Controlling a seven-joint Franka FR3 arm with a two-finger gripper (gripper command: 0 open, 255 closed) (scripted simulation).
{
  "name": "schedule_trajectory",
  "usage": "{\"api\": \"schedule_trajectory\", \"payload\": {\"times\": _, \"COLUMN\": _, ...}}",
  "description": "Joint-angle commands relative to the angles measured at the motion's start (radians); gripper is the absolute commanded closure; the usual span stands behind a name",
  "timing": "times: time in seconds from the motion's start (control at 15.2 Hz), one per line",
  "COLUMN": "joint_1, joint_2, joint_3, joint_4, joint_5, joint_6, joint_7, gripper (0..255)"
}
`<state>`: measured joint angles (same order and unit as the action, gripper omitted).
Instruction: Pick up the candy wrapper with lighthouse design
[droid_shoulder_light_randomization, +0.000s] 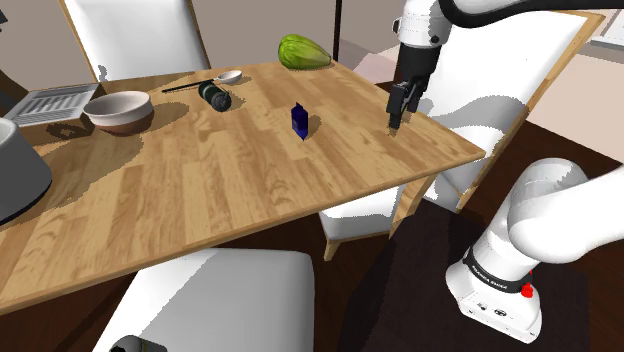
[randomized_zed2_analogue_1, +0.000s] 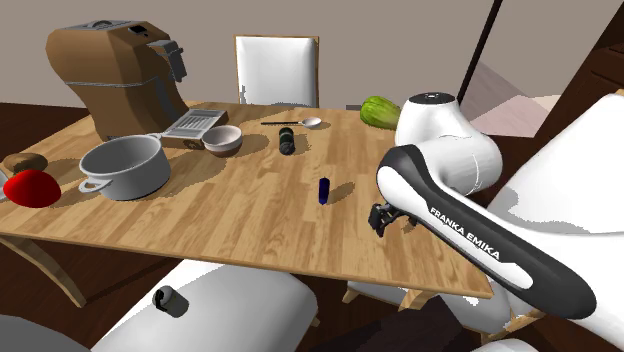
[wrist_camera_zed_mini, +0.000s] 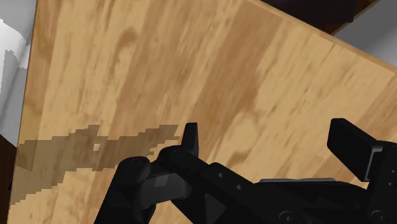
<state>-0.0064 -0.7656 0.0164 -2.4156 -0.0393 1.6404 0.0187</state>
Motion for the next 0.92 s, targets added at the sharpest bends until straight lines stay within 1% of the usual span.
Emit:
{"api": "schedule_trajectory", "payload": {"times": 0.0, "joint_1": 0.000, "joint_2": 0.000, "joint_3": 0.000, "joint_4": 0.000, "joint_5": 0.000, "joint_6": 0.000, "joint_7": 0.000, "gripper": 0}}
{"api": "schedule_trajectory", "payload": {"times": 0.46, "joint_1": 0.013, "joint_2": 0.289, "joint_3": 0.067, "joint_4": 0.223, "joint_5": 0.050, "joint_6": 0.034, "joint_7": 0.109, "gripper": 0}}
{"api": "schedule_trajectory", "payload": {"times": 0.86, "joint_1": 0.020, "joint_2": 0.537, "joint_3": 0.112, "joint_4": 0.463, "joint_5": 0.065, "joint_6": 0.019, "joint_7": 0.199, "gripper": 0}}
